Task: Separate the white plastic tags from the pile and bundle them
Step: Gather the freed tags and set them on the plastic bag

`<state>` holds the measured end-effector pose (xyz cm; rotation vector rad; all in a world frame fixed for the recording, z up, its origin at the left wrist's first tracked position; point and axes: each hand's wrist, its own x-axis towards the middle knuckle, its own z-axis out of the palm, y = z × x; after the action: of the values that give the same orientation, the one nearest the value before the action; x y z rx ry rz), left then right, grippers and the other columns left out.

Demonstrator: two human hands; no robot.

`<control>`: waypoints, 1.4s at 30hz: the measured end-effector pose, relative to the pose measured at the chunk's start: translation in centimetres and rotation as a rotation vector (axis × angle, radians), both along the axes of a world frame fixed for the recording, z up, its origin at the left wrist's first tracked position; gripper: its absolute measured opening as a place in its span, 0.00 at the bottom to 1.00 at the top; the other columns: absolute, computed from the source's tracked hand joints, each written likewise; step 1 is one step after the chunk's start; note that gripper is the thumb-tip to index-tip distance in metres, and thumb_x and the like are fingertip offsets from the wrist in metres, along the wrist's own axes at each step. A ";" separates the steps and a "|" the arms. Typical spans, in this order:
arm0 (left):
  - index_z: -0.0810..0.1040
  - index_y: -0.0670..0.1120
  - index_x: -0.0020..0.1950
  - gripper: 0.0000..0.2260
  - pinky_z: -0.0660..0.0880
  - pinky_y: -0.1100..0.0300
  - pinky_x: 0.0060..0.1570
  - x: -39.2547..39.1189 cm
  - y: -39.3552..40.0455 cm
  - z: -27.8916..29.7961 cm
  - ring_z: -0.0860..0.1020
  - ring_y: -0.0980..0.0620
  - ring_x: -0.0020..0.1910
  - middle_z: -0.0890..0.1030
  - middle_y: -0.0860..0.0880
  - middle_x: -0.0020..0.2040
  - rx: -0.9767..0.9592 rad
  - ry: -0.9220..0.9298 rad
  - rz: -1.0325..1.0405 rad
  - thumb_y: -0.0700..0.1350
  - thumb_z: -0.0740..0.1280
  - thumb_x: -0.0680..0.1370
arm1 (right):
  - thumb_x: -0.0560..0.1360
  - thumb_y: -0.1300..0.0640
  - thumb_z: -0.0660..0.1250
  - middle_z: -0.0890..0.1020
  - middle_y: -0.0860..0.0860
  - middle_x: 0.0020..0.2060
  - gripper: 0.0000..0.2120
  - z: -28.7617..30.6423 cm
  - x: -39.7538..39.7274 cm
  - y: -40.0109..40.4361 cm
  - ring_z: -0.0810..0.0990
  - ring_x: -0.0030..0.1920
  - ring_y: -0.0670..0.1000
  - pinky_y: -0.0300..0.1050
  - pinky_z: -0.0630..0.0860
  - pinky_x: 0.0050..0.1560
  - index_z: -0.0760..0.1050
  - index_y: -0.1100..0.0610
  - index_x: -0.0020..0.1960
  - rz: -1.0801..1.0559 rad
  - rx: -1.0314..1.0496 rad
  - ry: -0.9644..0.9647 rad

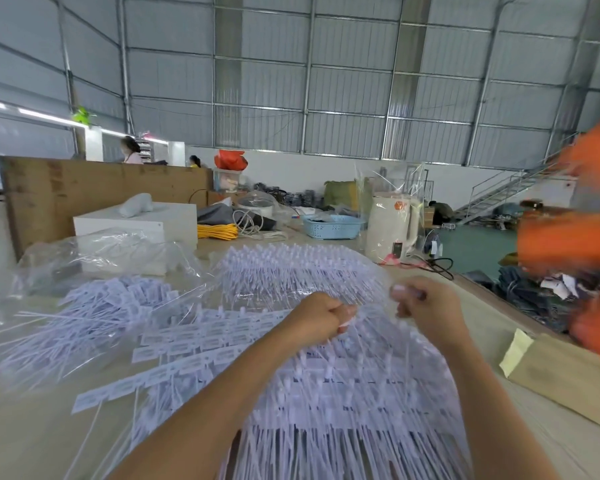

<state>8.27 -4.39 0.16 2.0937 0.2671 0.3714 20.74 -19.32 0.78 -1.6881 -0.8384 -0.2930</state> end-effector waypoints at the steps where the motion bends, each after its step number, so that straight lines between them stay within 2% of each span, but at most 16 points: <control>1: 0.74 0.45 0.34 0.16 0.70 0.68 0.26 -0.1 0.1 0.0 0.71 0.64 0.21 0.75 0.52 0.30 -0.005 -0.022 -0.007 0.50 0.62 0.80 | 0.74 0.65 0.69 0.79 0.52 0.29 0.03 0.5 0.0 -0.3 0.77 0.26 0.44 0.36 0.78 0.31 0.81 0.60 0.46 0.013 0.132 0.063; 4: 0.74 0.48 0.35 0.17 0.71 0.65 0.27 -0.3 0.2 -0.1 0.71 0.59 0.21 0.75 0.53 0.30 0.035 -0.035 -0.027 0.51 0.60 0.81 | 0.75 0.64 0.67 0.77 0.51 0.28 0.07 1.7 -0.5 -0.4 0.75 0.27 0.43 0.35 0.75 0.29 0.80 0.55 0.47 0.166 0.350 0.215; 7: 0.76 0.50 0.38 0.15 0.70 0.64 0.28 -0.6 0.3 0.4 0.70 0.58 0.21 0.76 0.51 0.32 0.076 0.012 -0.031 0.50 0.58 0.82 | 0.77 0.65 0.63 0.76 0.52 0.35 0.06 1.8 -0.8 -0.6 0.70 0.27 0.44 0.34 0.68 0.25 0.79 0.60 0.49 0.263 0.417 0.365; 10: 0.77 0.50 0.41 0.12 0.67 0.68 0.23 -0.9 0.4 1.2 0.70 0.61 0.19 0.77 0.50 0.33 0.054 0.086 -0.048 0.41 0.58 0.80 | 0.78 0.66 0.59 0.72 0.51 0.36 0.07 2.1 -0.6 -1.2 0.66 0.25 0.42 0.30 0.62 0.20 0.75 0.62 0.50 0.478 0.565 0.613; 12: 0.77 0.49 0.42 0.12 0.65 0.70 0.21 -1.1 0.3 1.7 0.71 0.61 0.18 0.78 0.50 0.34 0.034 0.124 -0.059 0.35 0.58 0.77 | 0.75 0.66 0.59 0.68 0.50 0.34 0.04 2.4 -1.2 -0.9 0.64 0.23 0.41 0.29 0.59 0.17 0.72 0.62 0.46 0.667 0.515 0.723; 15: 0.77 0.46 0.46 0.10 0.67 0.68 0.24 -1.3 0.6 2.2 0.72 0.58 0.23 0.77 0.50 0.35 0.091 0.151 -0.070 0.33 0.61 0.76 | 0.76 0.67 0.59 0.70 0.52 0.32 0.09 2.0 -2.6 0.8 0.68 0.26 0.43 0.31 0.63 0.19 0.71 0.61 0.38 0.604 0.175 0.600; 19: 0.76 0.47 0.40 0.07 0.69 0.63 0.32 -1.6 1.2 2.4 0.73 0.56 0.27 0.75 0.51 0.32 0.253 0.142 -0.088 0.36 0.67 0.74 | 0.76 0.62 0.66 0.78 0.52 0.36 0.05 0.8 -4.2 2.9 0.76 0.36 0.47 0.38 0.75 0.38 0.75 0.60 0.41 0.489 -0.216 0.325; 23: 0.75 0.50 0.39 0.07 0.73 0.60 0.37 -1.7 1.4 2.4 0.76 0.55 0.30 0.80 0.47 0.37 0.310 0.139 -0.106 0.43 0.70 0.75 | 0.77 0.60 0.66 0.82 0.53 0.37 0.06 -0.2 -4.5 3.6 0.82 0.37 0.49 0.39 0.78 0.36 0.74 0.59 0.42 0.577 -0.183 0.442; 26: 0.74 0.50 0.39 0.08 0.73 0.60 0.37 -1.7 1.6 2.4 0.77 0.56 0.29 0.81 0.45 0.38 0.321 0.121 -0.094 0.43 0.72 0.73 | 0.77 0.58 0.65 0.82 0.53 0.34 0.06 -0.4 -4.7 3.8 0.81 0.33 0.49 0.39 0.77 0.33 0.72 0.57 0.42 0.595 -0.185 0.391; 28: 0.73 0.48 0.44 0.09 0.75 0.60 0.37 -1.9 1.5 2.5 0.78 0.57 0.29 0.82 0.43 0.43 0.258 0.093 -0.094 0.41 0.73 0.72 | 0.77 0.58 0.65 0.82 0.55 0.33 0.06 -0.3 -4.9 3.8 0.79 0.32 0.51 0.39 0.76 0.32 0.70 0.58 0.44 0.592 -0.195 0.328; 30: 0.70 0.46 0.53 0.17 0.74 0.60 0.38 -2.0 1.6 2.6 0.79 0.58 0.31 0.80 0.47 0.47 0.238 0.096 -0.051 0.44 0.75 0.71 | 0.77 0.62 0.65 0.79 0.56 0.31 0.05 -0.2 -4.9 3.7 0.78 0.30 0.50 0.39 0.75 0.30 0.70 0.60 0.44 0.552 -0.172 0.281; 33: 0.76 0.43 0.52 0.17 0.68 0.68 0.32 -2.3 2.4 2.9 0.73 0.63 0.32 0.75 0.55 0.38 0.389 0.161 0.030 0.53 0.73 0.71 | 0.76 0.69 0.64 0.76 0.57 0.29 0.04 0.1 -4.7 3.4 0.75 0.27 0.47 0.37 0.73 0.28 0.72 0.64 0.43 0.521 -0.100 0.270; 34: 0.80 0.41 0.49 0.16 0.67 0.70 0.29 -2.4 2.7 2.9 0.72 0.63 0.28 0.76 0.54 0.33 0.365 0.183 0.000 0.54 0.72 0.73 | 0.76 0.69 0.64 0.75 0.57 0.28 0.03 0.1 -4.7 3.4 0.75 0.26 0.47 0.37 0.72 0.28 0.72 0.65 0.44 0.521 -0.103 0.273; 36: 0.82 0.38 0.46 0.14 0.70 0.73 0.30 -2.5 2.8 2.7 0.75 0.62 0.28 0.81 0.50 0.33 0.222 0.214 -0.069 0.50 0.68 0.77 | 0.76 0.68 0.64 0.75 0.57 0.28 0.01 0.1 -4.7 3.4 0.74 0.26 0.47 0.36 0.72 0.29 0.74 0.66 0.47 0.521 -0.172 0.256; 39: 0.81 0.36 0.44 0.12 0.73 0.70 0.31 -2.6 2.5 2.5 0.76 0.62 0.26 0.80 0.53 0.27 0.116 0.193 -0.056 0.45 0.66 0.79 | 0.77 0.64 0.64 0.76 0.54 0.27 0.04 0.0 -4.7 3.4 0.74 0.27 0.48 0.37 0.72 0.31 0.76 0.65 0.46 0.493 -0.321 0.171; 42: 0.78 0.39 0.34 0.15 0.71 0.65 0.29 -2.4 2.0 2.5 0.74 0.55 0.28 0.75 0.52 0.23 0.035 0.146 -0.027 0.43 0.66 0.79 | 0.76 0.66 0.65 0.76 0.53 0.25 0.05 0.0 -4.6 3.4 0.73 0.25 0.48 0.38 0.71 0.29 0.75 0.63 0.42 0.455 -0.293 0.109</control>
<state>5.83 -2.38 2.65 2.1605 0.3207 0.2085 16.15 -15.92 0.81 -1.7037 -1.1948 0.2424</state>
